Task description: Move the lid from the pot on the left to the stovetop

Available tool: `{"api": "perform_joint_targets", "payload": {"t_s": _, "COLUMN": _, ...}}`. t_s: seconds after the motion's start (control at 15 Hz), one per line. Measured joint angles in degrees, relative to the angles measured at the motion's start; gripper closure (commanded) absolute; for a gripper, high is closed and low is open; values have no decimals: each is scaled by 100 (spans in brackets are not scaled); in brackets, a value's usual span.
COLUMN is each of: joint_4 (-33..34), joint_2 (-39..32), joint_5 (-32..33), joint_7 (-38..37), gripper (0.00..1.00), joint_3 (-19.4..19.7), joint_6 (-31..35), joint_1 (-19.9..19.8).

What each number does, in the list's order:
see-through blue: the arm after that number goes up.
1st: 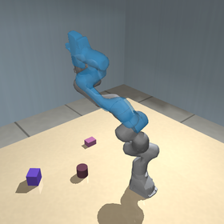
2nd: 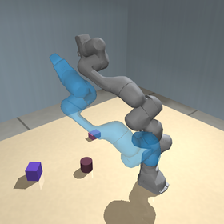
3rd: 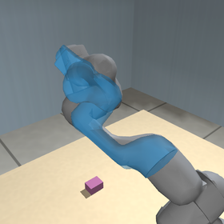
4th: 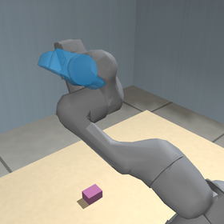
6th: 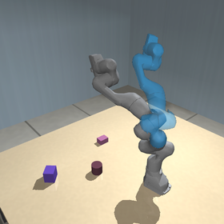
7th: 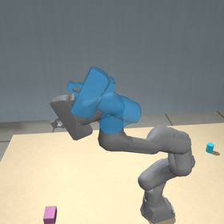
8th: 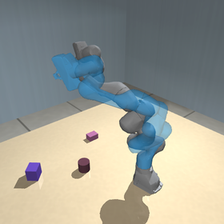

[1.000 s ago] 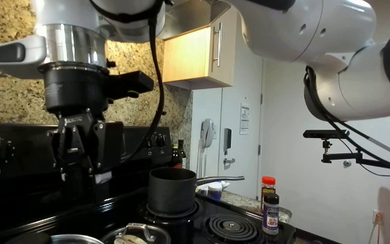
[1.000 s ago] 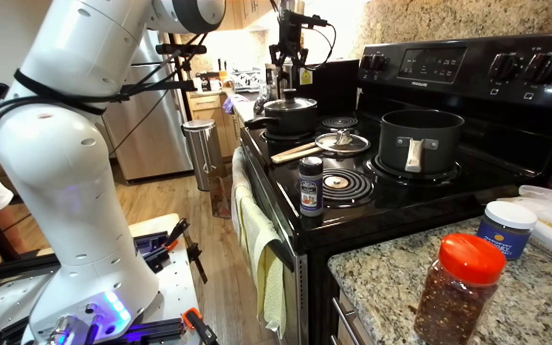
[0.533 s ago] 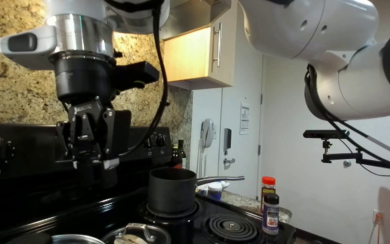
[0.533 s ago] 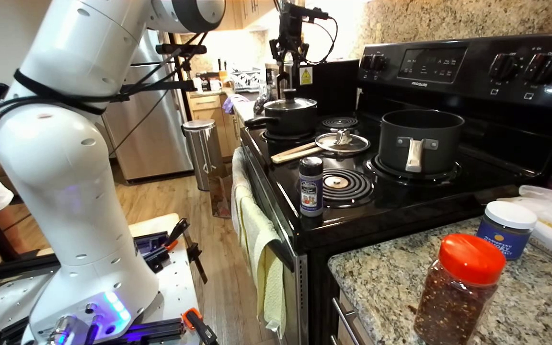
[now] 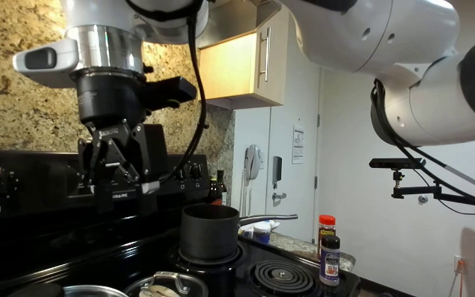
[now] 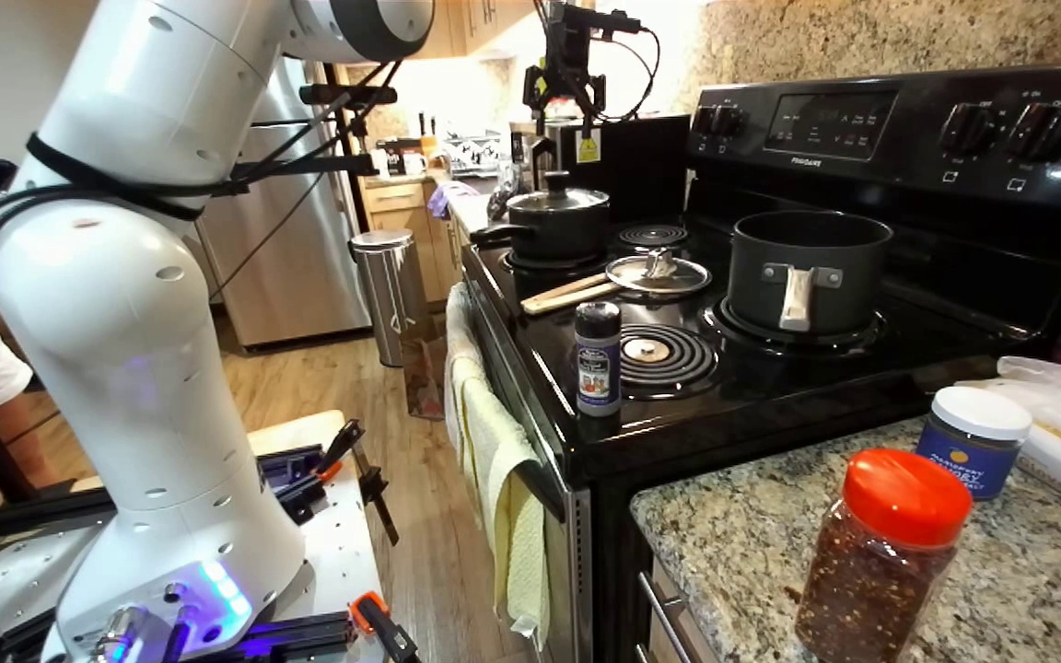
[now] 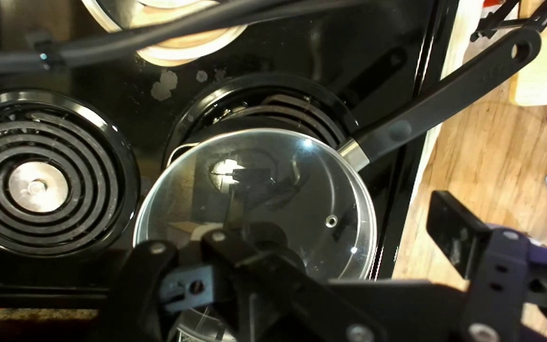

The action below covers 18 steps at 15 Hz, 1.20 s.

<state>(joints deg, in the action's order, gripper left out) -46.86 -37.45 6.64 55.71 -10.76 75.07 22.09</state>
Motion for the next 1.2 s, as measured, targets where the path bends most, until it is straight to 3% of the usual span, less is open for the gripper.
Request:
{"api": "perform_joint_targets", "payload": {"t_s": 0.67, "joint_4": 0, "joint_2": -57, "joint_5": -2, "joint_7": -2, "gripper": 0, "joint_3": -6, "joint_6": 383, "joint_1": 89}}
{"api": "perform_joint_targets", "payload": {"t_s": 1.2, "joint_4": 52, "joint_2": -538, "joint_5": -2, "joint_7": -2, "gripper": 0, "joint_3": -13, "joint_6": 825, "joint_1": 349}}
